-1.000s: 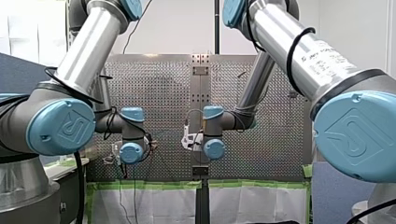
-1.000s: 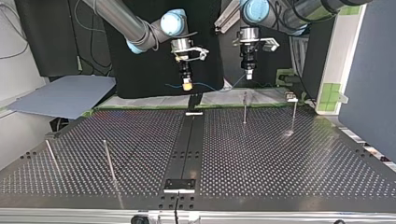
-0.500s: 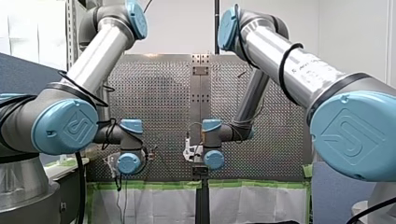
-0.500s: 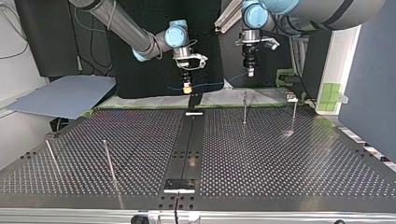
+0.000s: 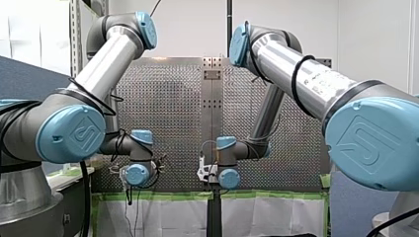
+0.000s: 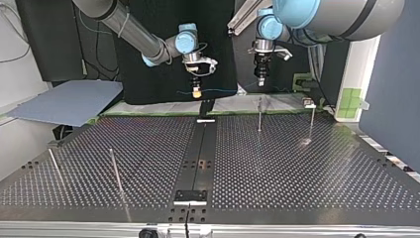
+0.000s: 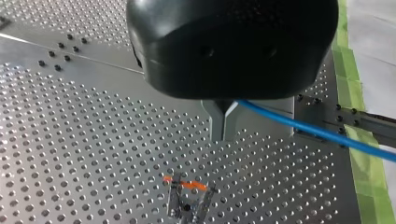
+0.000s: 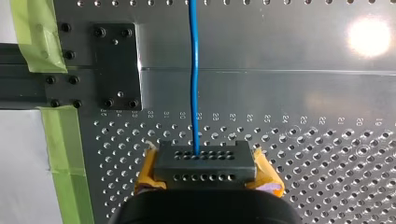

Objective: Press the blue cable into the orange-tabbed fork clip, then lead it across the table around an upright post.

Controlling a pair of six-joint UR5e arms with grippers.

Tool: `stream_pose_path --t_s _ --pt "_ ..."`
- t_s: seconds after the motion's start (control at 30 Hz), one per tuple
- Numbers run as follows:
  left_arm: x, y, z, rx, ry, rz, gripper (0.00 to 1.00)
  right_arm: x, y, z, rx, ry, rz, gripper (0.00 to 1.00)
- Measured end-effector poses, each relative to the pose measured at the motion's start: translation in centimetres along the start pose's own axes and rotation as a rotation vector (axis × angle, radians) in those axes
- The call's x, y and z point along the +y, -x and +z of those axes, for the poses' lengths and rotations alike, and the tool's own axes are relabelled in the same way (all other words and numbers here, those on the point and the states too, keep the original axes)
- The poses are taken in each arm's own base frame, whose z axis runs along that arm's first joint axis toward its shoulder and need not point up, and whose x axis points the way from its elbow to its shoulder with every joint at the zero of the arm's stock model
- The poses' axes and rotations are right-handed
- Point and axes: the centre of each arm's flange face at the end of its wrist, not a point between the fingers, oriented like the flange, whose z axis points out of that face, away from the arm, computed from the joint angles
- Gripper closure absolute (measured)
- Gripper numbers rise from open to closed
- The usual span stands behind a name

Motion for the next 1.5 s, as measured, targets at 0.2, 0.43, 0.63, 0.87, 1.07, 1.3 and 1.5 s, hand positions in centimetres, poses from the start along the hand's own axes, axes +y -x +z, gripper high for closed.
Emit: stream_pose_path --t_s 0.2,0.43,0.63,0.87,1.07,1.3,1.5 --pt "0.3 0.3 1.1 0.008 0.000 -0.003 1.00 0.1 -0.5 0.7 -0.019 0.005 -0.008 1.00" --pt "0.8 0.5 1.9 0.008 0.007 -0.003 1.00 0.6 -1.0 1.5 -0.026 0.016 -0.012 1.00" --pt "1.1 1.0 3.3 0.005 0.015 -0.006 1.00 0.8 -1.3 2.0 -0.023 0.019 -0.012 1.00" --pt "1.9 1.7 5.1 -0.003 0.036 -0.010 1.00 0.7 -1.5 2.2 -0.021 0.018 -0.013 1.00" --pt "3.6 2.3 6.1 -0.010 0.074 -0.012 1.00 0.8 -1.5 2.3 -0.022 0.019 -0.017 1.00" --pt "4.4 2.6 6.6 -0.014 0.089 -0.009 1.00 0.9 -1.5 2.4 -0.022 0.020 -0.017 1.00" --pt "4.4 2.6 6.6 -0.012 0.080 -0.001 1.00 1.1 -1.4 2.3 -0.033 0.024 -0.025 1.00"
